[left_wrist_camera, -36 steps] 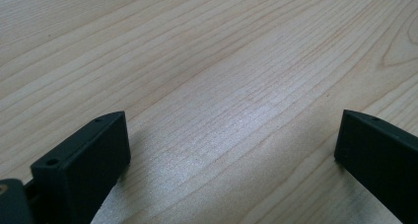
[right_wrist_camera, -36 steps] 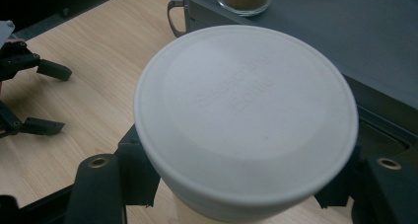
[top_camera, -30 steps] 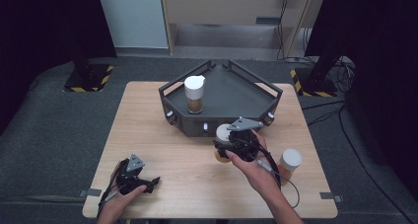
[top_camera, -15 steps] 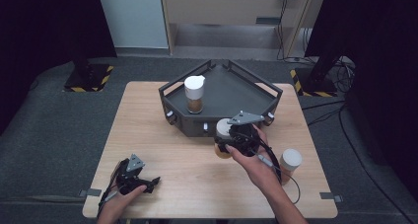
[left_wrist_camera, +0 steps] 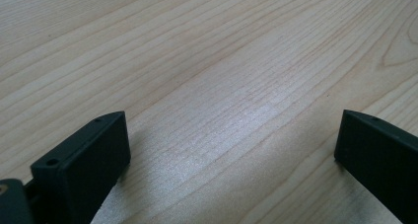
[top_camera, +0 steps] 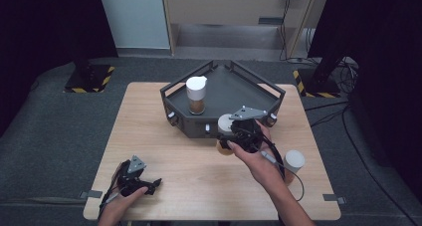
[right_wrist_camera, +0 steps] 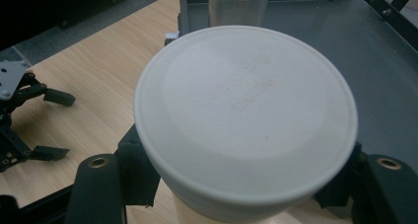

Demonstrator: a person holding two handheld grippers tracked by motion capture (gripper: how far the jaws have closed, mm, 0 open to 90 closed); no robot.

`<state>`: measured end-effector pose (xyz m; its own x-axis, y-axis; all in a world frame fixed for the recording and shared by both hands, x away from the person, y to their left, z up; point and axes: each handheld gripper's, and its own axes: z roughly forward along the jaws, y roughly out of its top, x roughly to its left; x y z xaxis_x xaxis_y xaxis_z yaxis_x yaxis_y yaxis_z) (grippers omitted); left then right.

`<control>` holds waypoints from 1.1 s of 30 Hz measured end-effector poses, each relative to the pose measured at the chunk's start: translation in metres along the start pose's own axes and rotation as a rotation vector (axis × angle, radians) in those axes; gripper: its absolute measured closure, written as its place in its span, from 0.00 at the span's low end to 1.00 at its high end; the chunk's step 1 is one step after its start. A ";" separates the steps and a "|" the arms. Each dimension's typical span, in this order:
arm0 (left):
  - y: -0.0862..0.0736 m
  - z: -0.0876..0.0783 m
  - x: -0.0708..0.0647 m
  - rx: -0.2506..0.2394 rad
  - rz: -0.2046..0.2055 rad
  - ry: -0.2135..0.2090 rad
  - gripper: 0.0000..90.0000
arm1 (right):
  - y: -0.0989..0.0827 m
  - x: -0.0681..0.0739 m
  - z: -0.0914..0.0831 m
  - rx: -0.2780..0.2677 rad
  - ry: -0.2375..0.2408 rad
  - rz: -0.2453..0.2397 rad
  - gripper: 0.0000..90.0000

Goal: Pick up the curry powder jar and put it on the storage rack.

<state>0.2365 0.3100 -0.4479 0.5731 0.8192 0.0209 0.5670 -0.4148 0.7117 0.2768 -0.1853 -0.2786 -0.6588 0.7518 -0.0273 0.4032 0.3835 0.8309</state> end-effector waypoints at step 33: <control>0.000 0.000 0.000 -0.001 -0.001 0.000 0.00 | 0.028 -0.008 0.003 -0.007 -0.021 -0.003 0.38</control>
<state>0.2364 0.3099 -0.4480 0.5723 0.8198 0.0205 0.5670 -0.4137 0.7122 0.2952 -0.1786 -0.2566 -0.6463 0.7620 -0.0413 0.3971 0.3820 0.8345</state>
